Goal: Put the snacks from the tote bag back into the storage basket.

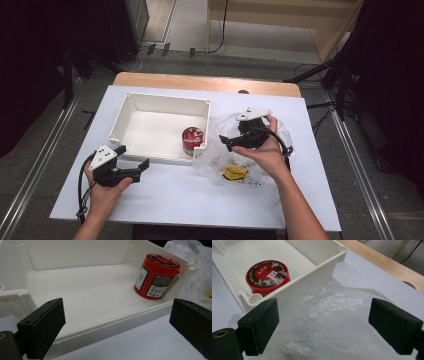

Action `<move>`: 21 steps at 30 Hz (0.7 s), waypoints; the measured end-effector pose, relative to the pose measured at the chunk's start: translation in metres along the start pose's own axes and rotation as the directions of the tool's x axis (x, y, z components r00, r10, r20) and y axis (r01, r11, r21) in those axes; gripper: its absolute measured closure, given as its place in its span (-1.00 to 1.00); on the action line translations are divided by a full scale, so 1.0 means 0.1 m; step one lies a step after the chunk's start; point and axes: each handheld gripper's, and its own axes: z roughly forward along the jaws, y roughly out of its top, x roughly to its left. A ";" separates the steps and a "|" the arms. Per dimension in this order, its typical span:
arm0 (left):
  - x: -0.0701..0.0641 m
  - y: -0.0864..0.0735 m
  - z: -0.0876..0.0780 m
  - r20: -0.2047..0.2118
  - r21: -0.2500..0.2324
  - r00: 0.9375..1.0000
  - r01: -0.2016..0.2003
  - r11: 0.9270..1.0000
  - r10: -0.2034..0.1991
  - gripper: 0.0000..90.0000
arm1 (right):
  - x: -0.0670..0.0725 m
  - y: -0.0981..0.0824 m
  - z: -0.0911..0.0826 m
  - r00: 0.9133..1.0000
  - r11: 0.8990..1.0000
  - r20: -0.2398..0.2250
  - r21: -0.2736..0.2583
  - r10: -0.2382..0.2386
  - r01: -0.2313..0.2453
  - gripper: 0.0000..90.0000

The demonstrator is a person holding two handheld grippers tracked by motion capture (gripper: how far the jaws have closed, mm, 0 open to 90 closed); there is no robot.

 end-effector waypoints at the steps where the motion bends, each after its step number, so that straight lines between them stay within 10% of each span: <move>1: 0.00 0.00 0.00 -0.001 0.000 1.000 0.000 1.000 0.000 -0.99 | -0.01 -0.02 -0.01 1.000 1.000 0.003 -0.001 0.001 -0.001 -0.79; 21: 0.00 -0.01 0.01 0.001 0.007 1.000 0.001 1.000 -0.001 -0.99 | -0.28 -0.47 -0.31 0.995 0.997 0.066 -0.022 0.076 -0.074 -0.83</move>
